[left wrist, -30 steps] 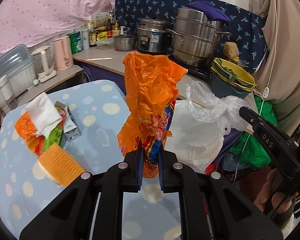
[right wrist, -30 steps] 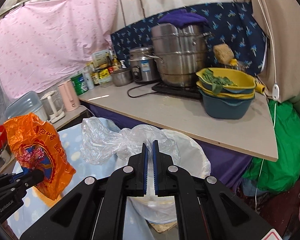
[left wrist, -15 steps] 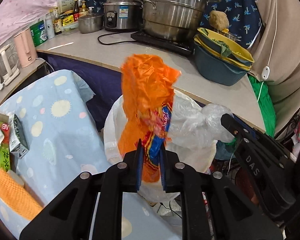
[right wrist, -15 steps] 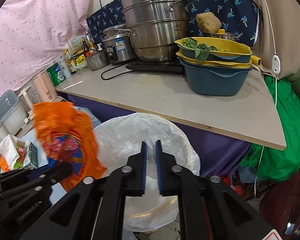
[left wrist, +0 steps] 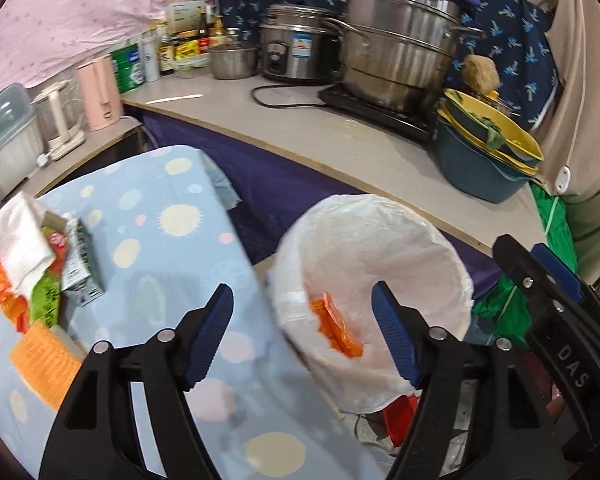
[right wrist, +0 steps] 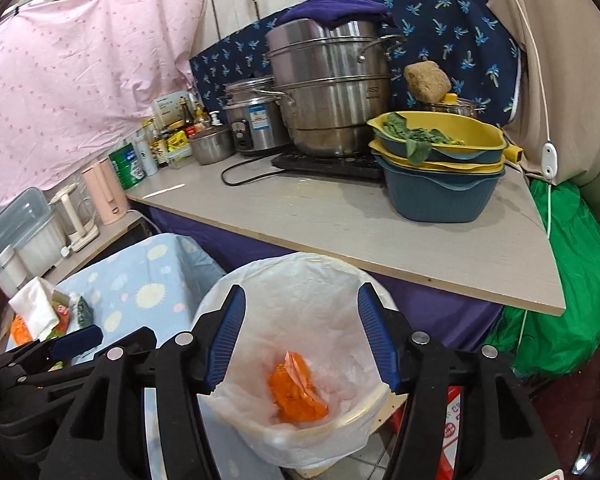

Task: Collect trash
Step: 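Open both tools to drop the bags into the bin, then move both open tools back toward the trash pile on the table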

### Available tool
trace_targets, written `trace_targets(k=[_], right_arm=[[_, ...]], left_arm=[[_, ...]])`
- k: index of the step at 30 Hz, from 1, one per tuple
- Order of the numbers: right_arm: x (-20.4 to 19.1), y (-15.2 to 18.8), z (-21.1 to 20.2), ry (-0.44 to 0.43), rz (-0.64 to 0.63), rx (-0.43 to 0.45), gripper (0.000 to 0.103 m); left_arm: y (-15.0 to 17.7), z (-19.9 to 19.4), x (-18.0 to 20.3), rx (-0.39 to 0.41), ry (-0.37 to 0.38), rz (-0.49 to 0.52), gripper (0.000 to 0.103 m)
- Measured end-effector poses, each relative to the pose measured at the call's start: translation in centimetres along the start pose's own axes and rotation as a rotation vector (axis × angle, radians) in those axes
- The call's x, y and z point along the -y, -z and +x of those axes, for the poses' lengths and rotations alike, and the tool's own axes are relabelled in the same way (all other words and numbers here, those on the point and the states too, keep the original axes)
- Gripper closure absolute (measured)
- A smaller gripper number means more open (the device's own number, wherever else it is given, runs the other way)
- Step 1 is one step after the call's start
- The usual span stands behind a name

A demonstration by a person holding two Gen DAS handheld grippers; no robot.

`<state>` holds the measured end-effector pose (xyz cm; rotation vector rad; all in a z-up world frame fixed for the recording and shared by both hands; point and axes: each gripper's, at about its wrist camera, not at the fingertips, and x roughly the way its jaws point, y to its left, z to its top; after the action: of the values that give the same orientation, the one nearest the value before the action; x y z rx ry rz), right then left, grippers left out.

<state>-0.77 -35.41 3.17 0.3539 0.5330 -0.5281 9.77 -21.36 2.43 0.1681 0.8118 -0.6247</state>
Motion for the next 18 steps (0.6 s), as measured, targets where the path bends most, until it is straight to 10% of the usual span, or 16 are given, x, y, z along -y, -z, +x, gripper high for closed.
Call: trace_targets(k=[18], right_arm=[[-12.1, 6.2, -0.5, -0.203, -0.145, -0.127, 0.041]], left_arm=[[8.4, -5.7, -15.9, -0.064, -0.262, -0.247, 0.031]])
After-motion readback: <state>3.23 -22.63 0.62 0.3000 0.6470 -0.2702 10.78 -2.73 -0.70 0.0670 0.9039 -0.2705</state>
